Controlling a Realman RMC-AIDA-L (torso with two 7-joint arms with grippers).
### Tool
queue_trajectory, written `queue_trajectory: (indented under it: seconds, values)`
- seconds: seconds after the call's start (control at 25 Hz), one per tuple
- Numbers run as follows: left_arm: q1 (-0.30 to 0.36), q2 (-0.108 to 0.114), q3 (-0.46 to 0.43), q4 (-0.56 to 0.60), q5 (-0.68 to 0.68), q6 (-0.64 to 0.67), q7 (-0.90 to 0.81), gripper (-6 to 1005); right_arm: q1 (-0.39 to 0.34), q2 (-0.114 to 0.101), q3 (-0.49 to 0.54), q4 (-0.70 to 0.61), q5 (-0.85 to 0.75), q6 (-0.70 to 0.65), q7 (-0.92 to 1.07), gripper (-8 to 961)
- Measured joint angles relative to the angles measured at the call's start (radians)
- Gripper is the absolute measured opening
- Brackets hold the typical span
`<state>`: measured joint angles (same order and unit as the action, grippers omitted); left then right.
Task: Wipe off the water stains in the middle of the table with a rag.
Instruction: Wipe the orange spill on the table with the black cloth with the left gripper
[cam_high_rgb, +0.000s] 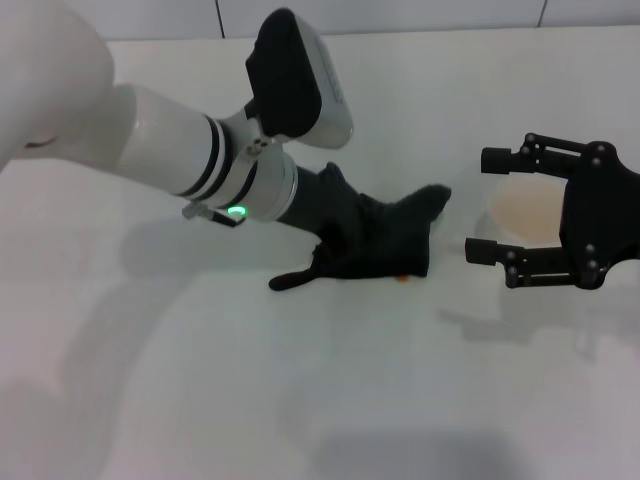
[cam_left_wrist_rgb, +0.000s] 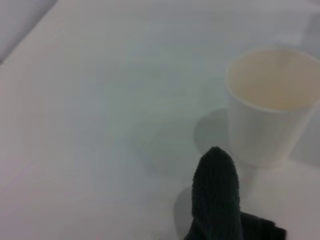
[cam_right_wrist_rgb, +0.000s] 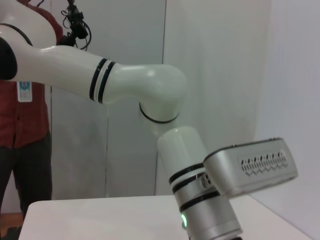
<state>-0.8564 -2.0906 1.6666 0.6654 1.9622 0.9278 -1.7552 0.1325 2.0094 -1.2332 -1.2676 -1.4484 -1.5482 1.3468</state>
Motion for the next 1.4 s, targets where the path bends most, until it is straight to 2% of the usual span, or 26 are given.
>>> queue_trajectory:
  seconds: [0.48, 1.0, 1.16, 1.24, 1.4]
  values:
    - [0.015, 0.000, 0.081, -0.031, -0.073, 0.031, 0.006, 66, -0.001, 0.000, 0.000, -0.002, -0.002, -0.006, 0.000, 834]
    - [0.010, 0.000, 0.084, -0.023, -0.074, 0.166, 0.044, 66, -0.001, 0.000, -0.002, -0.001, -0.001, -0.007, 0.000, 833]
    - [0.008, 0.000, 0.082, -0.023, -0.073, 0.136, 0.049, 66, -0.001, 0.000, -0.003, -0.003, 0.000, -0.007, 0.000, 833]
    - [0.007, 0.003, 0.075, -0.025, -0.072, 0.069, 0.057, 66, -0.001, 0.000, -0.004, -0.003, 0.000, -0.006, 0.000, 833]
    - [-0.007, 0.007, 0.073, -0.033, -0.061, 0.021, 0.058, 66, -0.001, 0.000, -0.003, 0.001, 0.000, -0.005, 0.000, 833]
